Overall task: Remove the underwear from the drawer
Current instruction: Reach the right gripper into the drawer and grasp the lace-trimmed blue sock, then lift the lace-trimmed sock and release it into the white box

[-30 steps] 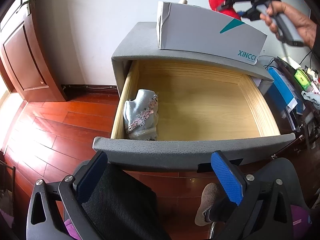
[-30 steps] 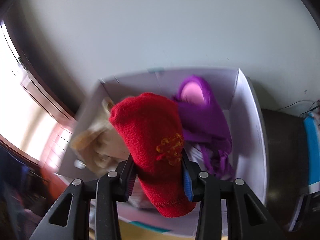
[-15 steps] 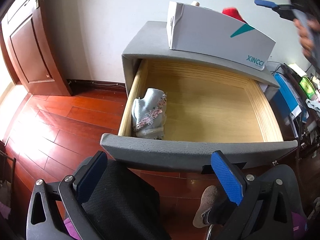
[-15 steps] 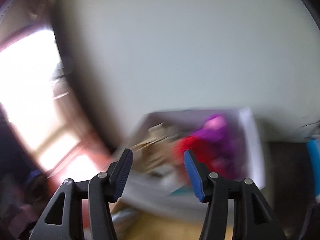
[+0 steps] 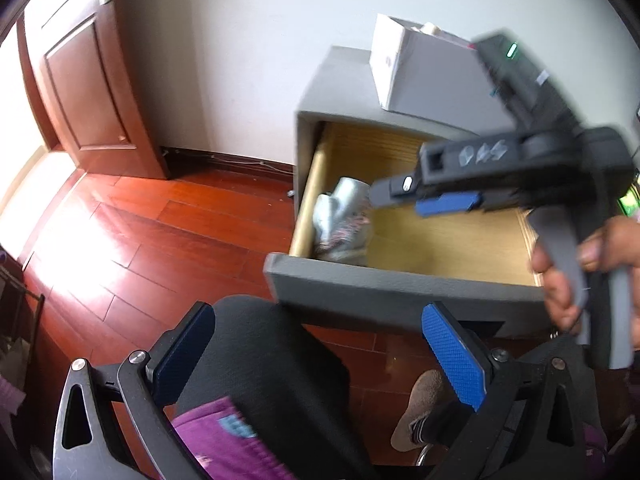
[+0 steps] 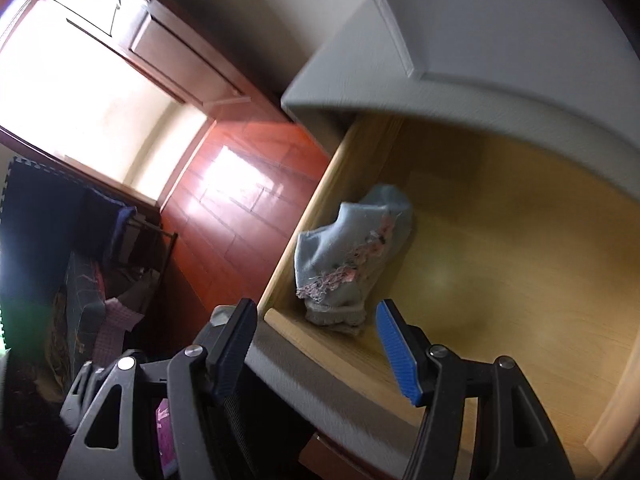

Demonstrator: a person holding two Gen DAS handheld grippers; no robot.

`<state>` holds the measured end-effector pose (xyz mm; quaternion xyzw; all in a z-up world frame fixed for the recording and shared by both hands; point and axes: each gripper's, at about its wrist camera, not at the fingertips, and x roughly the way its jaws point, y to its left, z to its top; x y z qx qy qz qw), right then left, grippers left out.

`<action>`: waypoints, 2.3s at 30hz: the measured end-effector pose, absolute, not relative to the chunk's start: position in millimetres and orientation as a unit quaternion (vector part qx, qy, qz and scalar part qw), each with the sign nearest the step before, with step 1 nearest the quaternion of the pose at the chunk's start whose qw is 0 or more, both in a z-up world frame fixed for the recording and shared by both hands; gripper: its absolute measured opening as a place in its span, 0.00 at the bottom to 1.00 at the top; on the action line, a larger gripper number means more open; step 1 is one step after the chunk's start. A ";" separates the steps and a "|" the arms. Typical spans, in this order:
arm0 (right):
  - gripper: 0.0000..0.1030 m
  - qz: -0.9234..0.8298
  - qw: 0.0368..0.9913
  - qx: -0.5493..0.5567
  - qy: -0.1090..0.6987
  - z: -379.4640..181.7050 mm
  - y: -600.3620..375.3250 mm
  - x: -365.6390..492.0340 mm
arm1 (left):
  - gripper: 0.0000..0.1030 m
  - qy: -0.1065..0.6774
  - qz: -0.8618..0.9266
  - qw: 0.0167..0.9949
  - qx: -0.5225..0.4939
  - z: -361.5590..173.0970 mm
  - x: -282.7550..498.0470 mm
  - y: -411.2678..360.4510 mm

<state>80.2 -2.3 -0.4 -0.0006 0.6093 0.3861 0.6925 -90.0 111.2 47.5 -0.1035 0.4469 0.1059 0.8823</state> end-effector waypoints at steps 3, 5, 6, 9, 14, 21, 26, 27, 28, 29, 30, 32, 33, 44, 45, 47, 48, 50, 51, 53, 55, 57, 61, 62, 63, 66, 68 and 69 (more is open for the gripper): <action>0.62 0.381 0.683 0.003 0.623 -15.7 15.6 84.8 | 1.00 0.439 0.120 0.883 -0.109 47.1 -93.3 121.8; 0.62 0.368 0.683 -0.007 0.631 -28.2 25.1 90.7 | 1.00 0.443 0.122 0.881 -0.110 44.0 -91.3 124.8; 0.62 0.366 0.677 -0.005 0.639 -37.4 30.4 94.4 | 1.00 0.446 0.120 0.880 -0.112 41.6 -90.5 125.7; 0.62 0.355 0.668 0.002 0.654 -52.4 36.5 105.0 | 1.00 0.450 0.114 0.878 -0.115 39.4 -90.0 125.7; 0.62 0.344 0.658 -0.013 0.669 -72.5 46.2 116.4 | 1.00 0.448 0.110 0.879 -0.117 39.6 -88.5 125.4; 0.62 0.349 0.645 0.029 0.680 -88.5 49.5 128.8 | 1.00 0.461 0.101 0.873 -0.122 34.9 -86.6 123.9; 0.62 0.339 0.638 0.015 0.691 -95.0 56.8 132.6 | 1.00 0.460 0.099 0.874 -0.121 35.2 -86.7 122.5; 0.62 0.338 0.638 0.011 0.692 -95.7 58.3 133.3 | 1.00 0.460 0.098 0.874 -0.121 35.1 -86.8 122.3; 0.62 0.339 0.639 0.009 0.690 -95.2 58.9 134.6 | 1.00 0.460 0.098 0.874 -0.121 35.0 -87.1 122.6; 0.62 0.340 0.639 0.006 0.690 -95.0 59.9 134.2 | 1.00 0.459 0.098 0.874 -0.121 35.0 -87.2 122.6; 0.62 0.339 0.639 0.000 0.691 -96.6 62.5 134.7 | 1.00 0.460 0.098 0.874 -0.121 35.0 -87.1 122.7; 0.62 0.332 0.639 -0.009 0.694 -100.2 65.9 134.5 | 1.00 0.461 0.098 0.874 -0.120 34.7 -87.0 122.3; 0.62 0.330 0.639 -0.021 0.694 -101.5 69.4 133.4 | 1.00 0.461 0.097 0.874 -0.119 34.6 -87.1 122.2; 0.19 0.349 0.651 -0.080 0.670 -90.8 78.6 121.8 | 1.00 0.466 0.094 0.872 -0.120 31.3 -84.9 121.8; 0.19 0.346 0.657 -0.077 0.665 -87.4 73.2 121.0 | 1.00 0.466 0.095 0.872 -0.119 31.1 -85.0 121.2; 0.18 0.344 0.666 -0.066 0.658 -80.3 61.2 119.7 | 1.00 0.465 0.096 0.873 -0.115 31.2 -85.5 119.6; 0.17 0.343 0.672 -0.057 0.654 -75.8 53.1 118.8 | 1.00 0.464 0.096 0.873 -0.112 31.3 -85.7 118.4; 0.17 0.340 0.685 -0.038 0.643 -67.2 34.3 115.4 | 1.00 0.464 0.094 0.875 -0.106 31.6 -85.7 115.4; 0.16 0.339 0.692 -0.031 0.637 -63.2 25.9 112.6 | 1.00 0.464 0.093 0.875 -0.103 31.4 -85.7 114.0; 0.15 0.336 0.702 -0.013 0.627 -56.1 6.5 107.0 | 1.00 0.463 0.092 0.877 -0.096 31.3 -86.3 110.5; 0.15 0.328 0.716 0.001 0.616 -48.5 -12.4 101.5 | 1.00 0.462 0.090 0.878 -0.090 31.0 -86.8 108.1; 0.15 0.321 0.731 0.021 0.602 -38.5 -35.3 95.7 | 1.00 0.462 0.089 0.878 -0.086 30.6 -87.0 106.6; 0.15 0.307 0.757 0.041 0.576 -20.5 -68.2 82.0 | 1.00 0.459 0.083 0.882 -0.071 29.5 -86.8 99.3; 0.15 0.301 0.763 0.044 0.570 -16.0 -76.4 78.4 | 1.00 0.459 0.082 0.882 -0.065 29.7 -86.0 97.1; 0.15 0.300 0.768 0.051 0.563 -11.0 -88.1 76.7 | 1.00 0.457 0.080 0.884 -0.057 30.4 -85.6 93.5; 0.15 0.295 0.782 0.066 0.545 7.8 -112.0 67.7 | 1.00 0.448 0.076 0.890 -0.039 35.7 -85.7 86.2; 0.15 0.296 0.788 0.074 0.534 19.0 -121.0 63.4 | 1.00 0.444 0.072 0.893 -0.031 39.8 -82.8 81.7; 0.15 0.296 0.793 0.076 0.527 26.2 -122.8 60.1 | 1.00 0.443 0.070 0.893 -0.029 41.8 -80.3 79.7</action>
